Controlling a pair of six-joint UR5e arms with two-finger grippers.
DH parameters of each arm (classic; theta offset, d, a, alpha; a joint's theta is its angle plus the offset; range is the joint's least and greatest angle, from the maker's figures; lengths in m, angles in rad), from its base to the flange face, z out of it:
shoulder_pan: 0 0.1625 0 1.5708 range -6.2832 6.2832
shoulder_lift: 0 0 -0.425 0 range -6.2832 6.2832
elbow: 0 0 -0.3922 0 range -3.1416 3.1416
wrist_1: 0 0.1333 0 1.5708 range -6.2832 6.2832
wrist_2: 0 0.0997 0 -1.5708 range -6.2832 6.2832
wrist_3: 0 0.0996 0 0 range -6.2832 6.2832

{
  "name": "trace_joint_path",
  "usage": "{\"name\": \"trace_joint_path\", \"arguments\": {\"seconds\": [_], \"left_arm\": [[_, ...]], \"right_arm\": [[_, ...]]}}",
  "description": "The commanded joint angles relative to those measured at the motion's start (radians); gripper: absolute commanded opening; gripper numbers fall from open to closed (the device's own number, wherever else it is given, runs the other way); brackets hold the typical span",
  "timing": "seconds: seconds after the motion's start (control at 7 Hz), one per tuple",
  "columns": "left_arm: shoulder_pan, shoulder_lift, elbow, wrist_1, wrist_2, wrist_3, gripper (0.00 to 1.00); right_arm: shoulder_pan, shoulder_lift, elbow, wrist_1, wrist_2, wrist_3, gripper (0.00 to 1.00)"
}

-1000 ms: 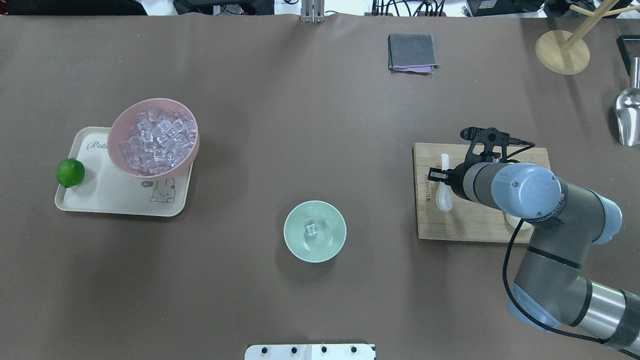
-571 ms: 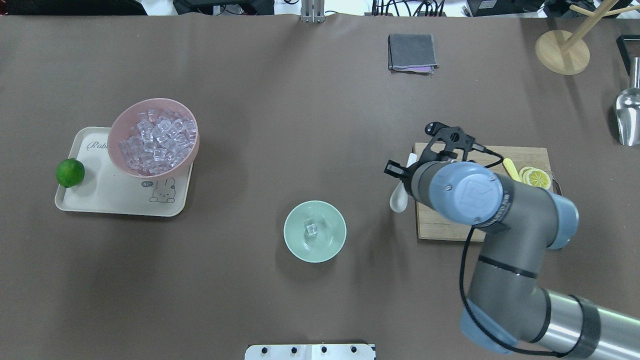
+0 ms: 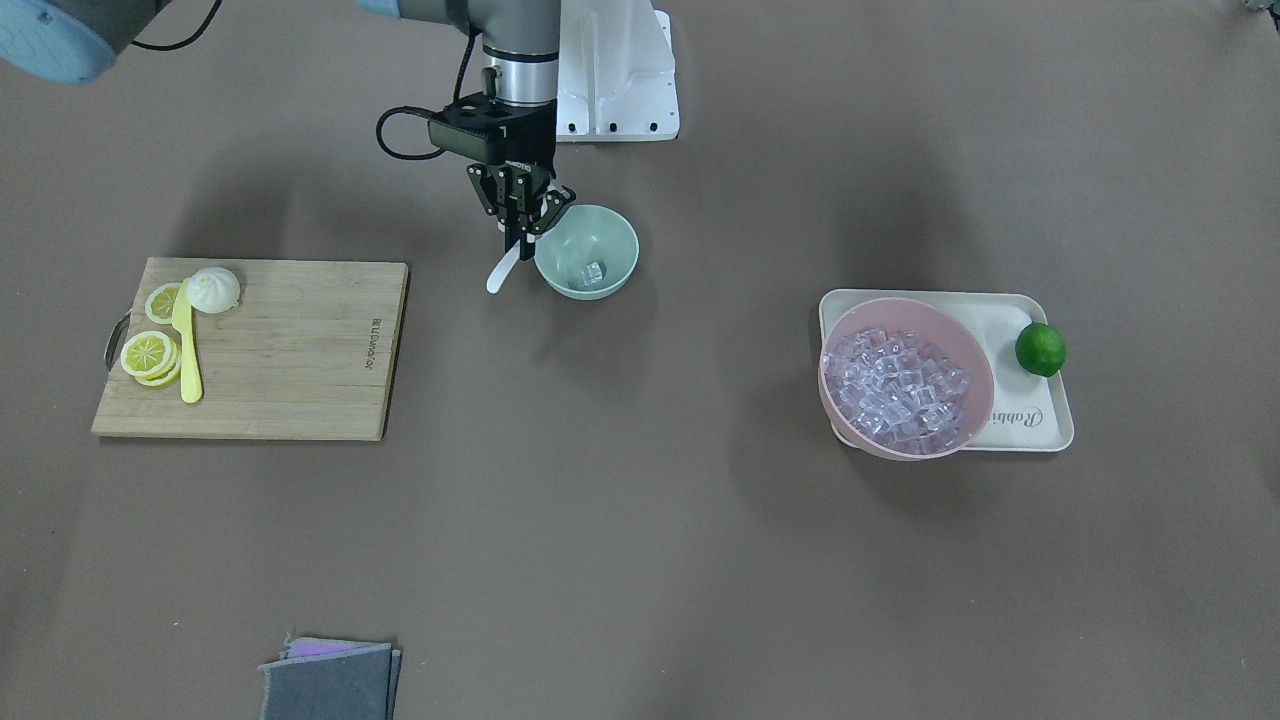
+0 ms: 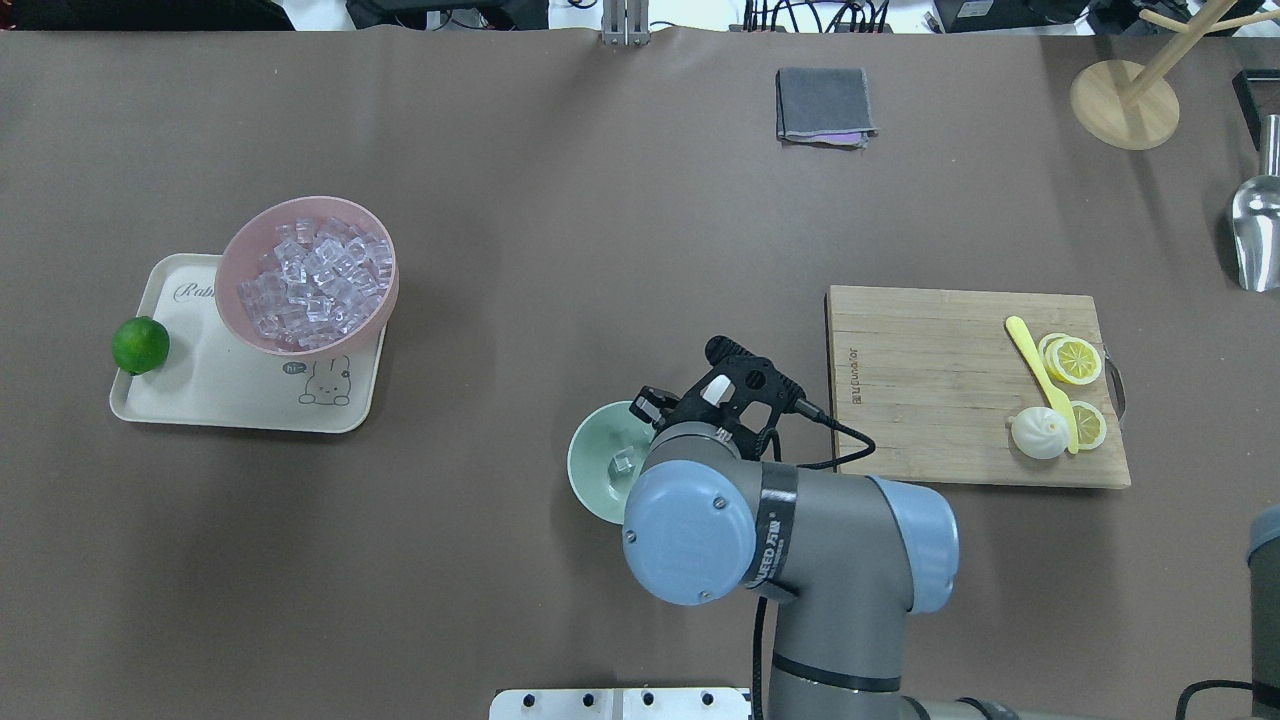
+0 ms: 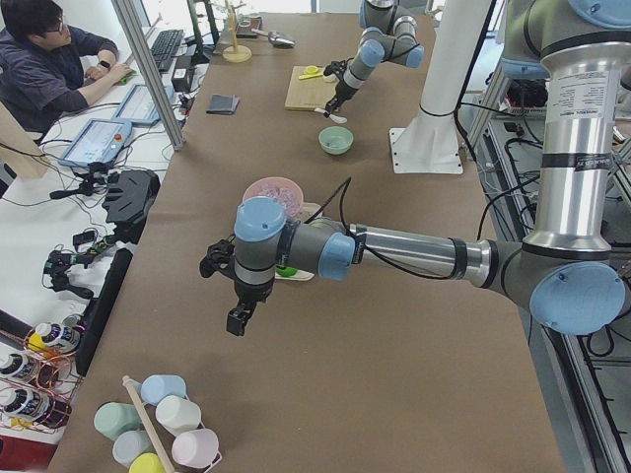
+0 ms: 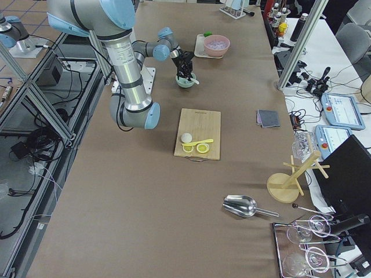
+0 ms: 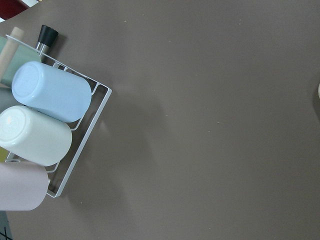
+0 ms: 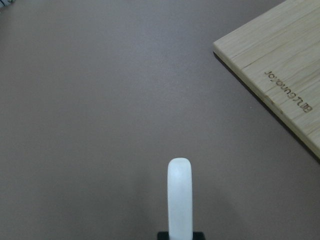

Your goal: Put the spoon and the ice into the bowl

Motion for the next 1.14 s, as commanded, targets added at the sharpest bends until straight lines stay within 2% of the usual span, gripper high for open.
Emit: {"name": "trace_joint_path", "arguments": {"seconds": [0.0,0.14,0.29,0.57,0.71,1.0], "left_arm": [[0.0,0.002,0.001,0.0,0.0,0.001,0.99],[0.001,0.0,0.001,0.0,0.0,0.0,0.99],[0.001,0.0,0.001,0.0,0.0,0.001,0.99],[0.0,0.0,0.0,0.002,0.0,0.001,0.99],[0.0,0.0,-0.003,0.002,0.0,0.005,0.99],[0.0,0.023,-0.006,0.002,0.002,0.005,0.99]], "right_arm": [[-0.023,0.048,-0.06,-0.009,-0.03,0.017,0.22],[-0.023,0.048,-0.059,-0.012,-0.048,0.002,0.76],[-0.023,0.048,-0.051,-0.015,-0.067,-0.004,1.0],[0.013,0.048,-0.01,-0.015,-0.058,-0.1,1.0],[0.073,0.045,0.006,-0.013,-0.012,-0.184,1.0],[0.223,0.036,0.043,0.001,0.17,-0.374,1.0]]}}
